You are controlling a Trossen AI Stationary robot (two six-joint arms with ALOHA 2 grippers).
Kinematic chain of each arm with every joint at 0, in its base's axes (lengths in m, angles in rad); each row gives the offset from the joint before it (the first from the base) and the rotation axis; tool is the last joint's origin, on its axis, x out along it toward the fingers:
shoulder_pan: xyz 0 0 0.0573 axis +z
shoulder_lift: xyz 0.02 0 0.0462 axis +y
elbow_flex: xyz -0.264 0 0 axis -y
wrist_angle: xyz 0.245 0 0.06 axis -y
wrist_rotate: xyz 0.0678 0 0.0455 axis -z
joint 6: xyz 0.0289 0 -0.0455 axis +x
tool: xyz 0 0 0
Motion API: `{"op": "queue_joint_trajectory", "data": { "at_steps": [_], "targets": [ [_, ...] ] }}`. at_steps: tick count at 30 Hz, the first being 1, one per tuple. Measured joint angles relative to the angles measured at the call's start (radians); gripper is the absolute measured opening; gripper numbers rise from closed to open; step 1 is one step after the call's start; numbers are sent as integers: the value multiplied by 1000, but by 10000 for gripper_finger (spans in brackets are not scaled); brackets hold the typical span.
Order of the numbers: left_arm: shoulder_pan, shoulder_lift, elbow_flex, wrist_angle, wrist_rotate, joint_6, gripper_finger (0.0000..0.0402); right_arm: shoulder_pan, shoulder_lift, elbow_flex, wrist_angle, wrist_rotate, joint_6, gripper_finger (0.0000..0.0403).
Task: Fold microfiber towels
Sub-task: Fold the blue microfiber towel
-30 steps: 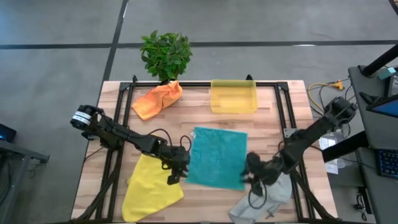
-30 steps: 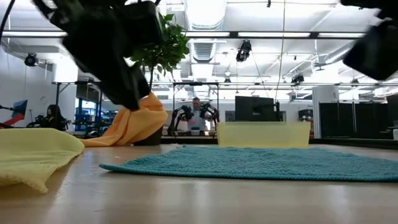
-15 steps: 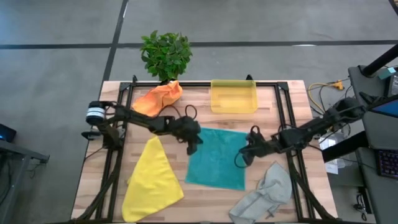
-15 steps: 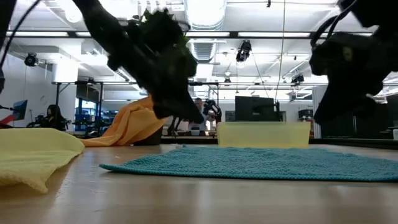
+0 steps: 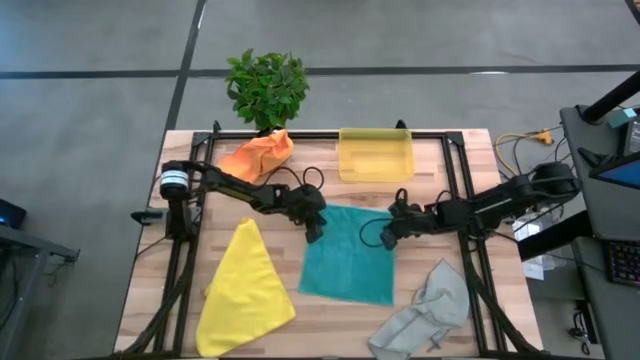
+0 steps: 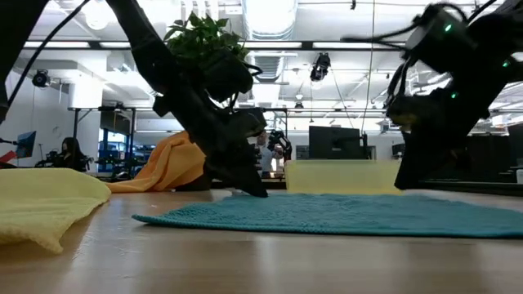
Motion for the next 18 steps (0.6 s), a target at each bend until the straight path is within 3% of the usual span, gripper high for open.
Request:
{"op": "queue_joint_trajectory", "data": {
  "at_steps": [13, 18],
  "targets": [
    [-2, -11, 1, -73, -74, -71, 0, -134, 172, 118, -3, -1, -146, 9],
    [-1, -33, 2, -142, -164, -94, 0, -196, 211, 169, -49, -1, -182, 8]
  ]
}}
